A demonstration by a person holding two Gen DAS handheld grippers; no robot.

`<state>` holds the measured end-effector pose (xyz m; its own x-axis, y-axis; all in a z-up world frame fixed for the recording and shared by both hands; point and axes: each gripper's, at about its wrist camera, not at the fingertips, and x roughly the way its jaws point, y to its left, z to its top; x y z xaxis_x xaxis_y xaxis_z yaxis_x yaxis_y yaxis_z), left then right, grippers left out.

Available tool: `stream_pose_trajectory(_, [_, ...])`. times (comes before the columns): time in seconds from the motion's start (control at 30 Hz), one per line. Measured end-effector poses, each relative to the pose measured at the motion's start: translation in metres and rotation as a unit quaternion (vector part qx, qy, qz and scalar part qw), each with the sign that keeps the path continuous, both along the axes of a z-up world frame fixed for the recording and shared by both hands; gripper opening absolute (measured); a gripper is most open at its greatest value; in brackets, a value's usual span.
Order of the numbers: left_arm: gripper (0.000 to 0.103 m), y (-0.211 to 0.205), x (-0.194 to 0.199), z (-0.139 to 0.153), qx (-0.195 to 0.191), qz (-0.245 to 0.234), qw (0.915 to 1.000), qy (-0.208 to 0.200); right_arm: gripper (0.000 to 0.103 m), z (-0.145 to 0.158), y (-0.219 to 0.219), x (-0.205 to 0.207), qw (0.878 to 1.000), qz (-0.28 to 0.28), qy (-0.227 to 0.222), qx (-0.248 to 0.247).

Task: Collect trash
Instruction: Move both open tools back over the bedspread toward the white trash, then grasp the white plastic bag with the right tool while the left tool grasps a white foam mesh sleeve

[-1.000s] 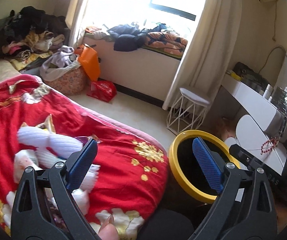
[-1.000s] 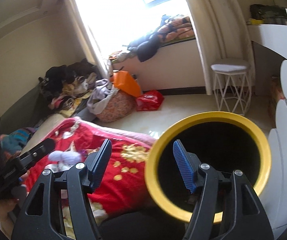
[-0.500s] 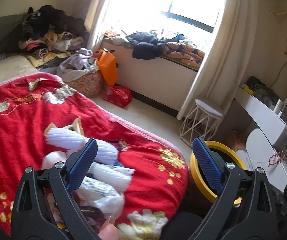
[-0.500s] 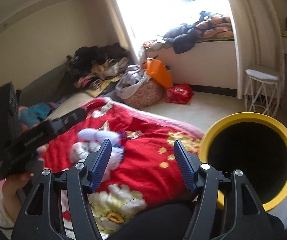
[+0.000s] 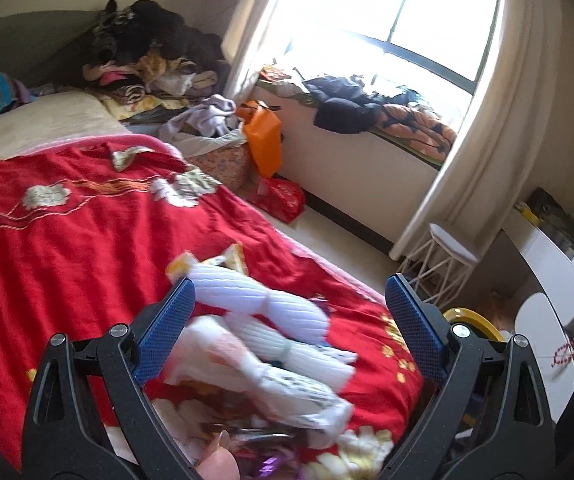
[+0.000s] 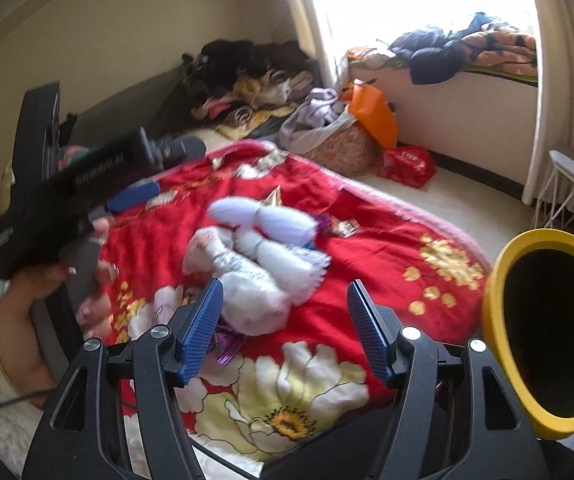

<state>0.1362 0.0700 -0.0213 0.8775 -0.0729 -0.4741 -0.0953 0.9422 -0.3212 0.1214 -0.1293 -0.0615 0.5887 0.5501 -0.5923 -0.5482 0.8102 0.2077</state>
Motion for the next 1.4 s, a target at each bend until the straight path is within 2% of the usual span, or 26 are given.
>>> stream_pose_trajectory(0.33, [0.088, 0.043, 0.011, -0.022, -0.008, 0.035, 0.9988, 0.034, 0.062, -0.017, 0.043, 0.006, 0.999, 0.044, 0.019, -0.026])
stream_pose_trajectory(0.63, [0.087, 0.067, 0.047, -0.049, -0.066, 0.020, 0.9948, 0.075, 0.062, -0.026, 0.059, 0.022, 0.998, 0.054, 0.036, -0.026])
stream_pose_trajectory(0.83, [0.077, 0.075, 0.074, -0.071, -0.126, 0.006, 0.9857, 0.111, 0.053, -0.035, 0.059, 0.028, 0.996, 0.056, 0.059, -0.023])
stream_pose_trajectory(0.93, [0.063, 0.074, 0.079, -0.078, -0.137, 0.003, 0.9831, 0.121, 0.050, -0.038, 0.058, 0.028, 0.996, 0.057, 0.062, -0.025])
stream_pose_trajectory(1.0, [0.044, 0.073, 0.078, -0.079, -0.141, 0.002, 0.9827, 0.120, 0.045, -0.039, 0.057, 0.028, 0.996, 0.059, 0.062, -0.026])
stream_pose_trajectory(1.13, [0.023, 0.068, 0.073, -0.074, -0.138, -0.009, 0.9846, 0.106, 0.036, -0.040, 0.058, 0.024, 0.996, 0.067, 0.057, -0.031])
stream_pose_trajectory(1.27, [0.019, 0.066, 0.063, -0.062, -0.136, -0.012, 0.9872, 0.083, 0.029, -0.035, 0.060, 0.020, 0.996, 0.071, 0.044, -0.025])
stream_pose_trajectory(1.4, [0.015, 0.068, 0.052, -0.045, -0.139, -0.005, 0.9888, 0.054, 0.027, -0.022, 0.056, 0.014, 0.997, 0.071, 0.022, -0.012])
